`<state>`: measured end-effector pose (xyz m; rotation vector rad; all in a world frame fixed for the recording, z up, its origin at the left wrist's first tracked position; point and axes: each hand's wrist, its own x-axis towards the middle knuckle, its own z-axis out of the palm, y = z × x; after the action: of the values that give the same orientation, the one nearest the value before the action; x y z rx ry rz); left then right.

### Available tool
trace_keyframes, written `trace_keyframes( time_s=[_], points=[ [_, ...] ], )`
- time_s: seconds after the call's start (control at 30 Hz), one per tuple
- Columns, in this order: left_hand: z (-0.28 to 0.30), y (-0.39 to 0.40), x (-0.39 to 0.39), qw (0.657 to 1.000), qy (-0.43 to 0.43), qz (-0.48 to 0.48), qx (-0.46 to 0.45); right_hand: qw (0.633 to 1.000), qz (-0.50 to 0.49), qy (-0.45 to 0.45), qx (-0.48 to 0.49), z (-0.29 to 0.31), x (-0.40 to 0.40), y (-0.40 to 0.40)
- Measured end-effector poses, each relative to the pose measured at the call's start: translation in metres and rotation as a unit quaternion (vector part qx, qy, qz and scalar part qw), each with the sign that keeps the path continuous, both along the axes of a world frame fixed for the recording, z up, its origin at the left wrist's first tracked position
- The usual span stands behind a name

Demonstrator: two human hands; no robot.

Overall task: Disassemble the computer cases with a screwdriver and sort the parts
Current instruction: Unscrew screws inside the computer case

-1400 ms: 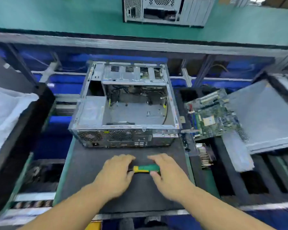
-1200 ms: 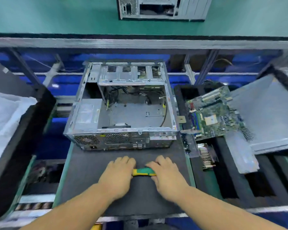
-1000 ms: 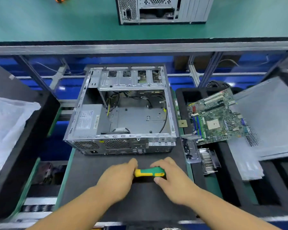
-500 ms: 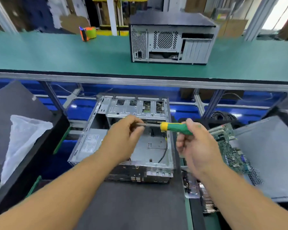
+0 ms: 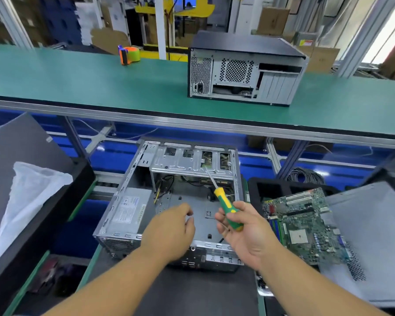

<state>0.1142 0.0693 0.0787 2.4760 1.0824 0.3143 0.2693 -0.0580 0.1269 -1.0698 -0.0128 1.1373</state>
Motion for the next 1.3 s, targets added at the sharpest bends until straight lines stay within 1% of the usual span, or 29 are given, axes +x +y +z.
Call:
trace_keyframes(
  time_s=[0.1,0.17,0.23,0.27,0.33,0.37,0.4,0.43,0.47,0.5,0.53,0.6,0.67,0.7,0.73,0.83,0.9,0.93,1.03,1.17,1.23,1.3],
  points=[
    [0.001,-0.002,0.000,1.000,-0.002,-0.002,0.008,1.000,0.016,-0.014,0.013,-0.004,0.000,0.001],
    [0.002,-0.003,0.001,1.000,-0.006,-0.007,-0.003,1.000,0.007,-0.015,0.016,-0.006,-0.001,0.001],
    [0.003,-0.001,0.001,0.999,-0.013,-0.008,-0.039,1.000,-0.007,-0.004,0.019,-0.007,-0.001,0.001],
    [0.006,0.002,0.002,0.997,-0.026,-0.008,-0.071,1.000,-0.013,0.000,0.016,-0.006,-0.001,0.002],
    [0.012,0.016,0.010,0.984,-0.092,0.012,-0.150,0.999,-0.032,-0.008,0.002,-0.002,-0.002,0.005],
    [0.015,0.025,0.015,0.976,-0.130,0.027,-0.175,0.998,-0.051,-0.027,-0.005,0.002,-0.001,0.009],
    [0.019,0.036,0.022,0.970,-0.163,0.037,-0.176,0.995,-0.072,-0.063,-0.011,0.009,0.001,0.014],
    [0.021,0.047,0.029,0.968,-0.189,0.039,-0.160,0.989,-0.088,-0.121,-0.020,0.019,0.005,0.021],
    [0.023,0.057,0.036,0.967,-0.209,0.035,-0.138,0.974,-0.095,-0.202,-0.035,0.030,0.010,0.028],
    [0.025,0.067,0.043,0.968,-0.222,0.030,-0.116,0.949,-0.093,-0.298,-0.052,0.043,0.017,0.036],
    [0.026,0.076,0.050,0.969,-0.229,0.024,-0.094,0.913,-0.081,-0.395,-0.067,0.057,0.024,0.046],
    [0.026,0.093,0.063,0.973,-0.224,0.013,-0.059,0.823,-0.040,-0.558,-0.096,0.082,0.038,0.068],
    [0.027,0.109,0.076,0.978,-0.199,0.013,-0.052,0.732,0.019,-0.667,-0.136,0.100,0.051,0.094],
    [0.028,0.116,0.082,0.981,-0.186,0.016,-0.056,0.695,0.049,-0.701,-0.153,0.106,0.056,0.107],
    [0.028,0.123,0.089,0.982,-0.179,0.022,-0.058,0.668,0.075,-0.723,-0.163,0.112,0.061,0.119],
    [0.026,0.141,0.104,0.981,-0.178,0.054,-0.055,0.612,0.131,-0.761,-0.169,0.120,0.076,0.148],
    [0.023,0.150,0.115,0.984,-0.162,0.049,-0.055,0.574,0.137,-0.787,-0.178,0.122,0.084,0.163],
    [0.021,0.153,0.120,0.987,-0.147,0.041,-0.054,0.562,0.140,-0.794,-0.183,0.122,0.087,0.169],
    [0.017,0.162,0.138,0.991,-0.120,0.024,-0.052,0.544,0.158,-0.800,-0.197,0.121,0.096,0.184],
    [0.012,0.164,0.160,0.994,-0.096,0.005,-0.056,0.501,0.176,-0.822,-0.205,0.118,0.105,0.203],
    [0.009,0.163,0.163,0.994,-0.092,0.017,-0.052,0.496,0.187,-0.825,-0.198,0.113,0.107,0.210],
    [0.006,0.163,0.163,0.991,-0.112,0.035,-0.060,0.493,0.197,-0.825,-0.192,0.107,0.110,0.216]
  ],
)
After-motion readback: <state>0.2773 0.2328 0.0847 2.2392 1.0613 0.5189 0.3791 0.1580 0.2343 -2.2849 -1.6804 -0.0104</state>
